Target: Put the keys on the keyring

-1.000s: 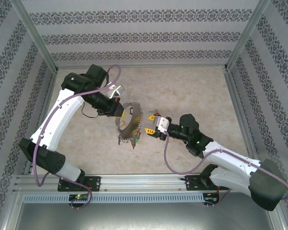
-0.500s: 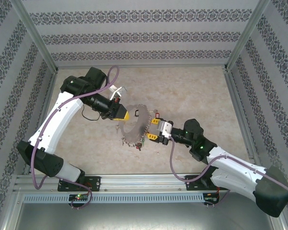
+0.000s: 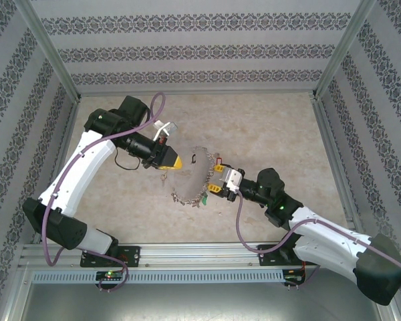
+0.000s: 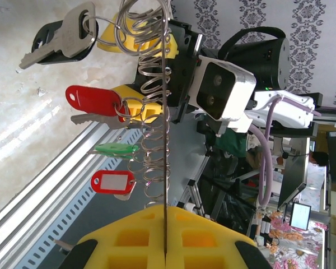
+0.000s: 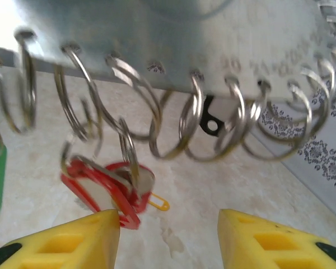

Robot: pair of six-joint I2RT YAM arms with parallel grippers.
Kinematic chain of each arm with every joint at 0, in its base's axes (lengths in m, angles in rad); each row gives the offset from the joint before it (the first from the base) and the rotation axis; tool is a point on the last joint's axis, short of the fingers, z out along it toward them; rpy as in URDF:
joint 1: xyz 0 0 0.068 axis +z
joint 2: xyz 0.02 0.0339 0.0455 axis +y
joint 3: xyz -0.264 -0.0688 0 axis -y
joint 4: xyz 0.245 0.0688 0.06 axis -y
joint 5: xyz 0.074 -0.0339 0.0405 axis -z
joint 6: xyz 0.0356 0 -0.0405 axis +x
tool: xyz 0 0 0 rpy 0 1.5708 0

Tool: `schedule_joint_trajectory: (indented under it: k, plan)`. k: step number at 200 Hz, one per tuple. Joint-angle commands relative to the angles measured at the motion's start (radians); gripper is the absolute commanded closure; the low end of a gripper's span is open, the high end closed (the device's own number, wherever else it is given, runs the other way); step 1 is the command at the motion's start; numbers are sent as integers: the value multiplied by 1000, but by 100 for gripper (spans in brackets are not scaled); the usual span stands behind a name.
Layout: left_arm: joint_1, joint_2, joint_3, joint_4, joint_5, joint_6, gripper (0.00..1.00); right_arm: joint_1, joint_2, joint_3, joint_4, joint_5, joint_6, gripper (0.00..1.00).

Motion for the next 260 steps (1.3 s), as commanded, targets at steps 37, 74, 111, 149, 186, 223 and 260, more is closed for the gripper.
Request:
schedule_joint_trajectory:
  k: [37, 74, 111, 149, 186, 223, 260]
  plan:
    - [12, -45, 0, 100, 118, -15, 100, -29, -35, -26, 61, -202, 103, 46]
    - [12, -45, -9, 113, 142, -25, 100, -17, -27, -14, 99, -99, 133, 51]
    - [11, -56, -21, 109, 144, -29, 100, -17, -41, -11, 115, -133, 156, 46]
    - [11, -56, -36, 100, 140, -20, 100, -20, -86, -30, 41, -181, 140, 41]
    - [12, -65, -49, 88, 130, -18, 100, -24, -180, -74, -52, -172, 133, 39]
    - [12, -60, -63, 87, 120, -16, 100, -25, -194, -49, -127, -202, 105, 39]
    - [12, -65, -66, 85, 116, -16, 100, -26, -151, -27, -78, -173, 126, 41]
